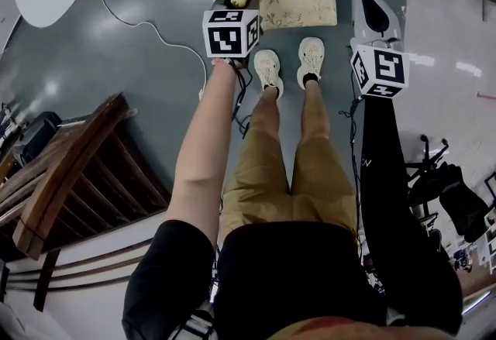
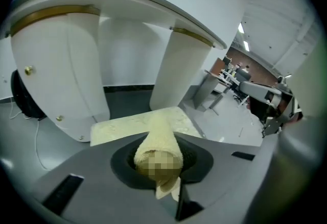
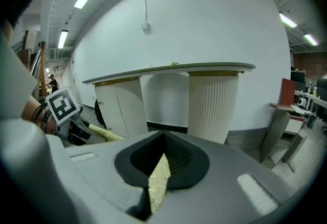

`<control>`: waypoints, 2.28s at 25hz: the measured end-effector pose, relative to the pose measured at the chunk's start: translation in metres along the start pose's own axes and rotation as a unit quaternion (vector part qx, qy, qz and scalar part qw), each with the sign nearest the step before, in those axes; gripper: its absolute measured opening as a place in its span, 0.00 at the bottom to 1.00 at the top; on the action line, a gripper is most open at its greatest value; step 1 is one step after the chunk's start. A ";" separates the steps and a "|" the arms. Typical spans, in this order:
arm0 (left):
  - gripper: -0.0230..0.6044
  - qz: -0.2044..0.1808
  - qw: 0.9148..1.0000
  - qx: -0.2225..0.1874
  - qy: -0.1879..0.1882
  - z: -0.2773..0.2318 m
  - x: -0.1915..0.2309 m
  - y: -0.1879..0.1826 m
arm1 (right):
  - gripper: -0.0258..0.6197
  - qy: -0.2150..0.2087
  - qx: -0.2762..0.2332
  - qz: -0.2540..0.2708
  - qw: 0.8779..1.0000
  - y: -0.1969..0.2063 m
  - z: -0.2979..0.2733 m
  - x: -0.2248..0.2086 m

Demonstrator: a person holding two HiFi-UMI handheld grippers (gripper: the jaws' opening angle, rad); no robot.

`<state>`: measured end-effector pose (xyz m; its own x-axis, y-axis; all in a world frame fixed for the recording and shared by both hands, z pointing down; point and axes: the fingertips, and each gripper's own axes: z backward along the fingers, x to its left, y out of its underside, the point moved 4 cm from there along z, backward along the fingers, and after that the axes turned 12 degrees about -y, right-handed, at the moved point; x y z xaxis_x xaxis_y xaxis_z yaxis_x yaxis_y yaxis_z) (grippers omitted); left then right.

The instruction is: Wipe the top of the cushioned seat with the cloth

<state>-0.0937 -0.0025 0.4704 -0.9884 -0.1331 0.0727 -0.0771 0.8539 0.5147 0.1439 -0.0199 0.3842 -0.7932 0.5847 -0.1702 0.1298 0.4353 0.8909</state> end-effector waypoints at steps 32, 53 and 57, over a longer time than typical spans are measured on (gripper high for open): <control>0.13 -0.033 0.994 0.103 0.009 -0.066 -0.005 0.062 | 0.04 -0.014 0.011 -0.010 1.000 0.029 0.013 0.020; 0.13 0.037 0.981 0.140 -0.126 -0.003 0.207 0.138 | 0.04 -0.009 0.027 0.027 0.999 0.009 -0.001 0.093; 0.13 0.038 0.986 0.108 -0.119 0.016 0.197 0.129 | 0.04 -0.009 0.028 0.026 0.999 0.011 0.011 0.091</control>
<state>-0.3009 0.0896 0.5371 -0.9932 0.0343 -0.1115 -0.0031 0.9476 0.3195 0.0791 0.0455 0.3737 -0.7738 0.6193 -0.1331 0.2033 0.4417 0.8738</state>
